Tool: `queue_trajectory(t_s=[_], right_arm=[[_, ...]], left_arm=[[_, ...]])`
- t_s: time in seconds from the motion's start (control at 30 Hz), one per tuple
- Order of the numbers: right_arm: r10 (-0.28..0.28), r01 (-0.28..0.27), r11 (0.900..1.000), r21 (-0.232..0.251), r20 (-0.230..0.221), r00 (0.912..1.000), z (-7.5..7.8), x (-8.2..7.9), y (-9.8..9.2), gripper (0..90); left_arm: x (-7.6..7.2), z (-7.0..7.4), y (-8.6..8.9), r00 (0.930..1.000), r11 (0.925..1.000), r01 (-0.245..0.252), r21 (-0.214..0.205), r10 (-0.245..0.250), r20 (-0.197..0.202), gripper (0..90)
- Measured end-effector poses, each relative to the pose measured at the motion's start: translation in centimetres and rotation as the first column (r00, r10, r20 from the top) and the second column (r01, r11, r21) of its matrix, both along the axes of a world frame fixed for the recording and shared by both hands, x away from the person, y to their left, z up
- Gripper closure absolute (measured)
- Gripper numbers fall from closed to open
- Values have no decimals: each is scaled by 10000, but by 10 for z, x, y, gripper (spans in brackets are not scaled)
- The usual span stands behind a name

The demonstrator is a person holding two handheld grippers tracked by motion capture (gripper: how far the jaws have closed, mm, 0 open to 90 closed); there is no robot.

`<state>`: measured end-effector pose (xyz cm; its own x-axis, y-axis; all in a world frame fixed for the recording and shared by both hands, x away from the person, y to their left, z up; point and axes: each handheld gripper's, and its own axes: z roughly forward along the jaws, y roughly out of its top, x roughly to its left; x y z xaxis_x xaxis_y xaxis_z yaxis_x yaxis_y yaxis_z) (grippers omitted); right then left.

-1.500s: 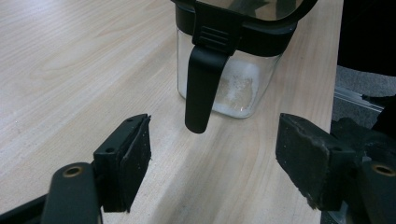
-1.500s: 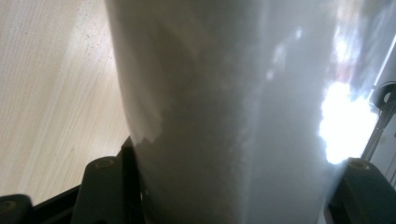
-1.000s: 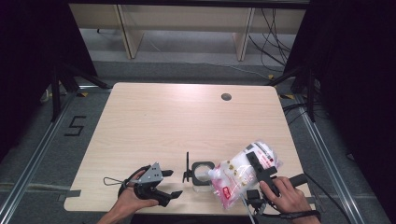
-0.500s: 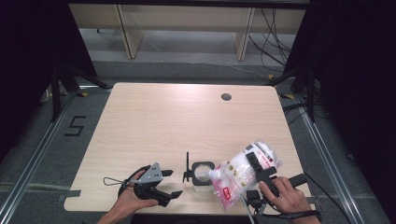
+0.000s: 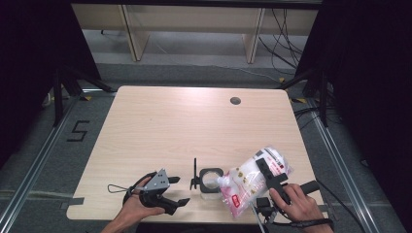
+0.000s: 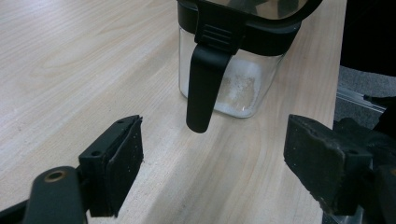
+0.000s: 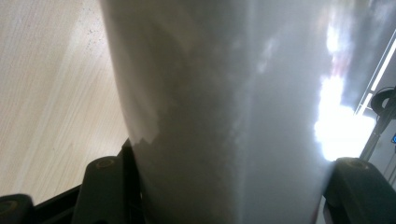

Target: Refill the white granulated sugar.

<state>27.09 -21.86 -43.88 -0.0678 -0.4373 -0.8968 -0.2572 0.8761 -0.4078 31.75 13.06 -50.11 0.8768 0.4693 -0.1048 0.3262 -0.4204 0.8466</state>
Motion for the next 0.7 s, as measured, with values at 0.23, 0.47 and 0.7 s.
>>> queue_trajectory(t_s=[0.23, 0.47, 0.7], right_arm=[[-28, 31, 9997, 248, -100, 9999, 2, 0, -1, 399], [-120, 157, 9950, 986, -371, 9992, -4, 1, -3, 399], [220, -206, 9925, 1207, -105, 9997, -5, 3, -4, 400]], left_arm=[[0, 0, 0, 10000, 10000, 30, -16, -30, -15, 194], [0, 0, 0, 10000, 10000, 14, -10, -14, -13, 195], [0, 0, 0, 10000, 10000, 25, -18, -25, -26, 194]])
